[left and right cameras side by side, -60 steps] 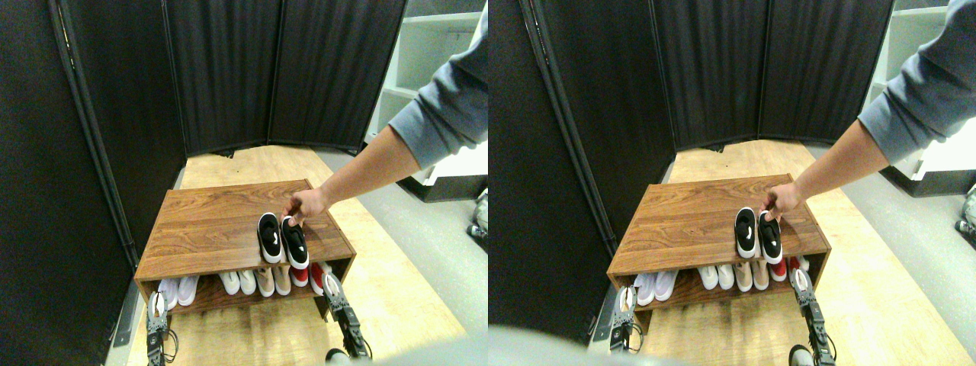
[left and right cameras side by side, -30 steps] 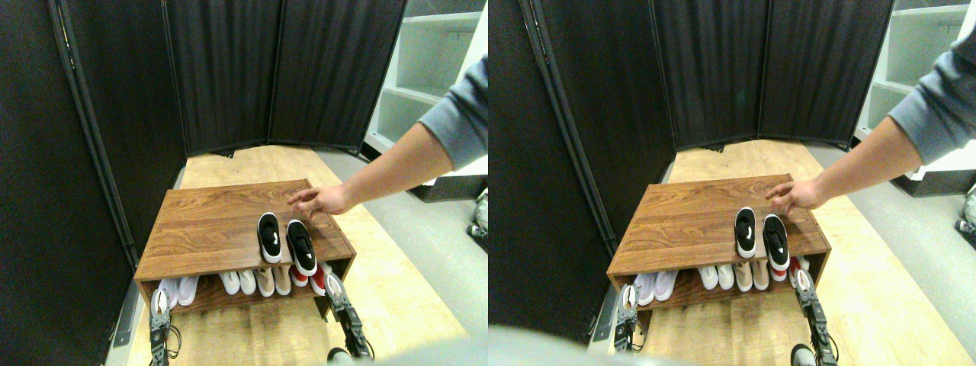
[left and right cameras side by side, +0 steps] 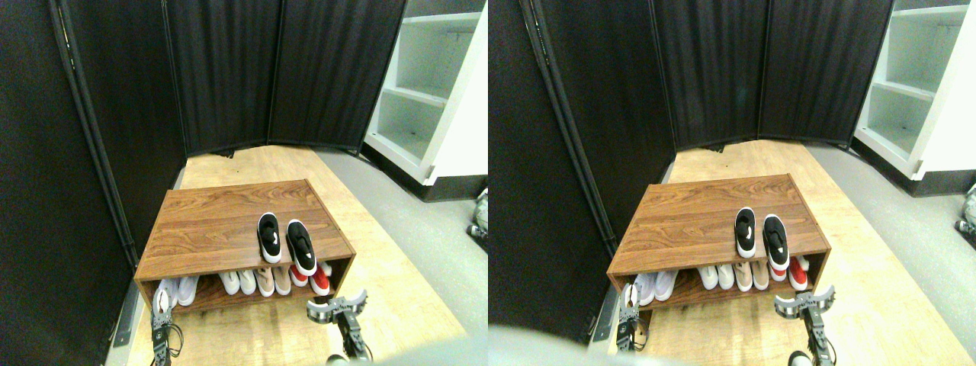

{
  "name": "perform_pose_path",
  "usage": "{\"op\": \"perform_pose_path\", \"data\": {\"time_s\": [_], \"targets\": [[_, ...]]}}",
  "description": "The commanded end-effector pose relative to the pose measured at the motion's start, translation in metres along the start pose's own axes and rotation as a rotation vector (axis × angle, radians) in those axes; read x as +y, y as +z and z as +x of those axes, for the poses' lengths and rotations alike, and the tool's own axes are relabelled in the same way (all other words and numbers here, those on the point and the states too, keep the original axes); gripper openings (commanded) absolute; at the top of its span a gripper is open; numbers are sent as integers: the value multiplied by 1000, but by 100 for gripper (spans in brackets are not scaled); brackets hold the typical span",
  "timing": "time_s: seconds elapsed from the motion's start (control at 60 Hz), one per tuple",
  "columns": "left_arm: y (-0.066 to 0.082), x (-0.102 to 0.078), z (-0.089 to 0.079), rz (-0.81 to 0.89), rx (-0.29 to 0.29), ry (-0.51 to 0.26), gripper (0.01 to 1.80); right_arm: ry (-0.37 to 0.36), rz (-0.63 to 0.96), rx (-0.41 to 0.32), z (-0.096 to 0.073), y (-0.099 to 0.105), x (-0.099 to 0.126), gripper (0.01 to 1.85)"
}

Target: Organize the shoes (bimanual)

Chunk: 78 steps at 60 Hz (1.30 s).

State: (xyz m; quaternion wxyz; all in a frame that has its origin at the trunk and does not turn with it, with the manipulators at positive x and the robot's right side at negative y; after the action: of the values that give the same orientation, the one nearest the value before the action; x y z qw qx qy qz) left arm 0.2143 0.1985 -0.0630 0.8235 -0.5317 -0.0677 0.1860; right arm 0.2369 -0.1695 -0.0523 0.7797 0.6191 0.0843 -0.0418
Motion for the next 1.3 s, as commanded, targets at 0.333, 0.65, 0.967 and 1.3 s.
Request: {"op": "perform_pose_path", "data": {"time_s": [0.333,0.65,0.967,1.3], "targets": [[6,-2,10,-10,-14,-36,3,-15,101,40,64,-22,-16,174],[8,1,16,9,-31,-46,4,-29,33,30,94,-26,-17,170],[7,4,20,3,-46,-37,1,-57,16,26,98,-25,-18,170],[5,5,19,6,-45,-38,1,-17,67,52,49,-16,-3,168]]}}
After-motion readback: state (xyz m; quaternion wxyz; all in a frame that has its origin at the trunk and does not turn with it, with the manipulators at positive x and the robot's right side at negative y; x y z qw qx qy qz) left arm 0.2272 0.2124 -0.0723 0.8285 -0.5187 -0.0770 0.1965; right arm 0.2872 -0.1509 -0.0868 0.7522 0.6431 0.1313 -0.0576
